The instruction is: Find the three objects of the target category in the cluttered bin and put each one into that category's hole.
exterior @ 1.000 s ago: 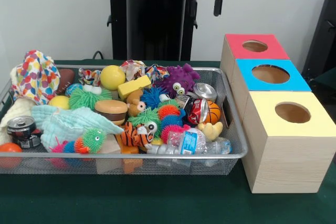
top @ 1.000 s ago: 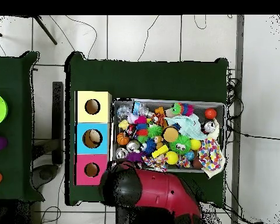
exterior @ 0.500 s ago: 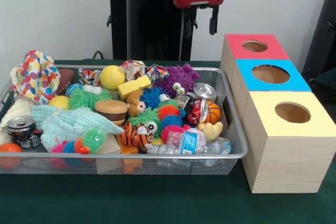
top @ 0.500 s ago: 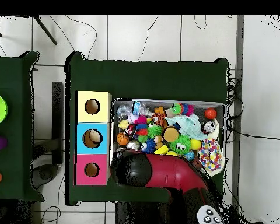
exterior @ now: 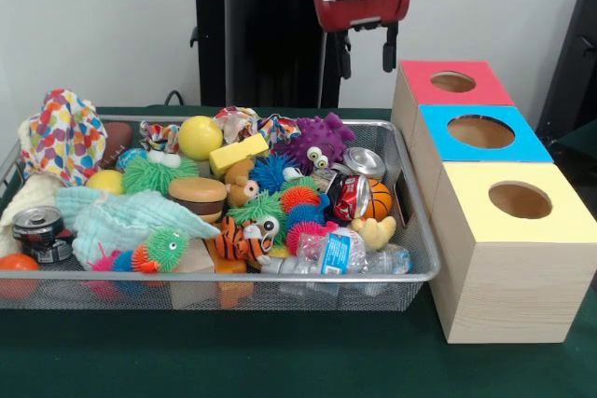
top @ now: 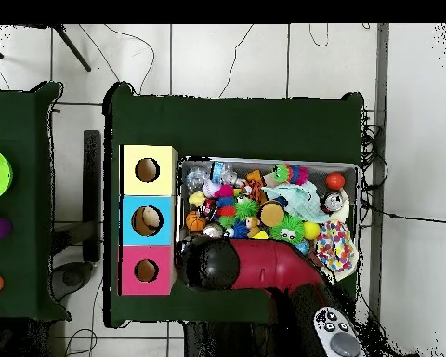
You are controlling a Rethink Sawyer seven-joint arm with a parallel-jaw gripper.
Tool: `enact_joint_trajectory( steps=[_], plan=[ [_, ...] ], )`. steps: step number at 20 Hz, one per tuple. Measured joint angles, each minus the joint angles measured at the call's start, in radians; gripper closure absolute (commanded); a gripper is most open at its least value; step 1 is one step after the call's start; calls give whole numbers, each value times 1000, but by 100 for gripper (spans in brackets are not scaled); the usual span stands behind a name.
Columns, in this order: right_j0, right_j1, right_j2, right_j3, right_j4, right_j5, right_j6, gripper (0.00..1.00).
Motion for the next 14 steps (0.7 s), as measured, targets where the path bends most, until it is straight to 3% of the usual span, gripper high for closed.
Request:
enact_joint_trajectory(
  steps=[14],
  plan=[
    [-30,46,85,-72,-73,1,0,0]
  ],
)
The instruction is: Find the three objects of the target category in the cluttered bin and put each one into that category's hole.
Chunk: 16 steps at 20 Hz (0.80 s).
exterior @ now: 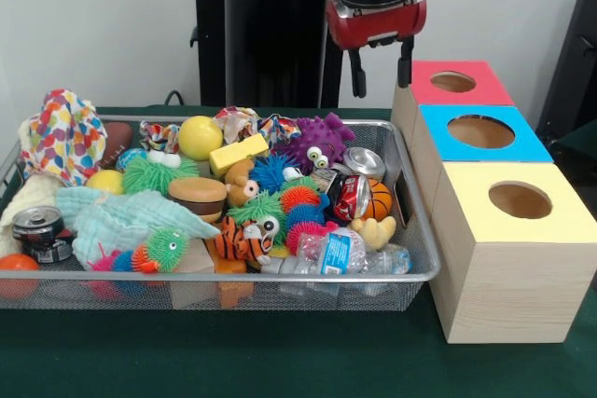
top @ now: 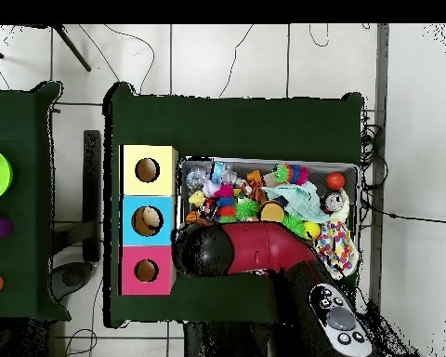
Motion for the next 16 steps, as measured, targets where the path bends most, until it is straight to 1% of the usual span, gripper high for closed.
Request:
enact_joint_trajectory(
  steps=[9,14,16],
  plan=[
    [-32,27,36,-69,-35,0,0,0],
    [-32,47,56,-109,-52,5,0,0],
    [-24,61,57,-137,-58,12,0,0]
  ],
)
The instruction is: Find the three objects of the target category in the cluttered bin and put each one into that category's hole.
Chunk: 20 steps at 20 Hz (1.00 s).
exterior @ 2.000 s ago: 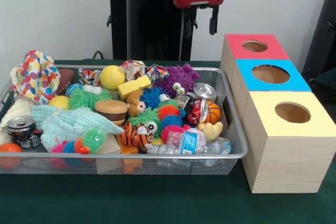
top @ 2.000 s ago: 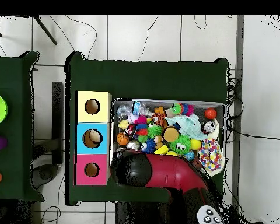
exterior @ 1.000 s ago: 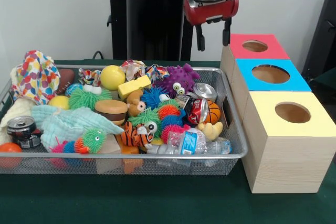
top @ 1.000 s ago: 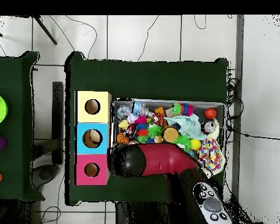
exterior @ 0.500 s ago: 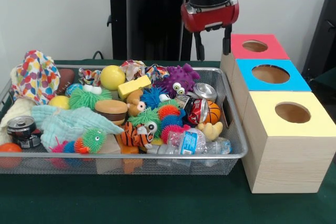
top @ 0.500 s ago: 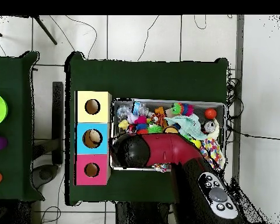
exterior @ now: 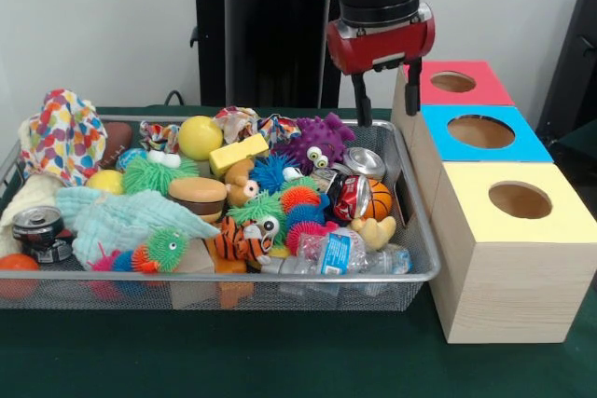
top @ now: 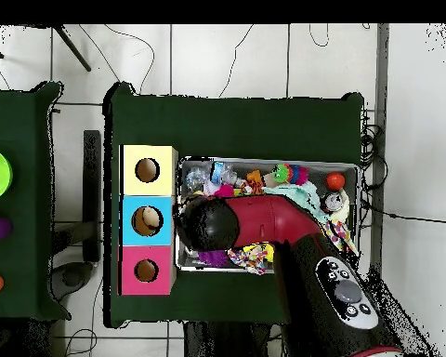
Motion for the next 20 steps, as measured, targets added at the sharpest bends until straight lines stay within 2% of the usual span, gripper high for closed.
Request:
enact_joint_trajectory(
  steps=[4,11,20],
  plan=[
    [18,27,0,-50,-2,20,0,0],
    [76,105,0,-191,-4,77,0,0],
    [84,130,0,-246,-9,82,0,0]
  ],
)
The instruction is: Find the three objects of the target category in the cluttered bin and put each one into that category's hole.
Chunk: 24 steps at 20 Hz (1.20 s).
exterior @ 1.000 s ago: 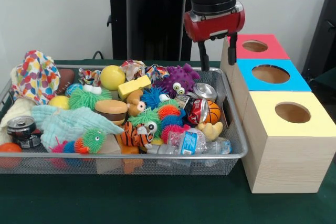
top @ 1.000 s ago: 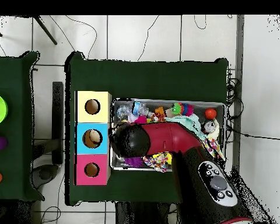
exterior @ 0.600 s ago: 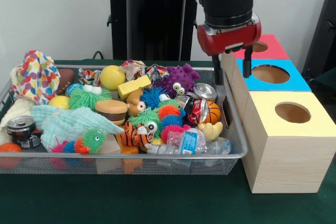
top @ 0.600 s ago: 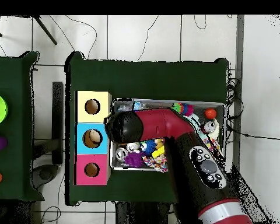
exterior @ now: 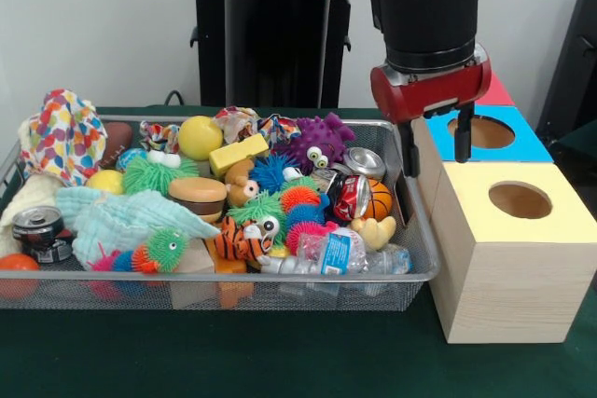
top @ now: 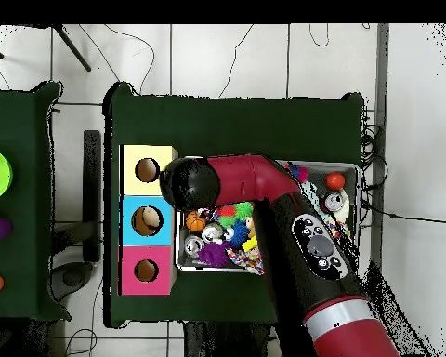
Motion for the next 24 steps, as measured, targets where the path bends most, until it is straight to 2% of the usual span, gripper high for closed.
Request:
enact_joint_trajectory(
  steps=[12,24],
  plan=[
    [-6,0,0,-65,-5,53,0,0],
    [-48,-1,4,-77,-17,73,0,0]
  ],
)
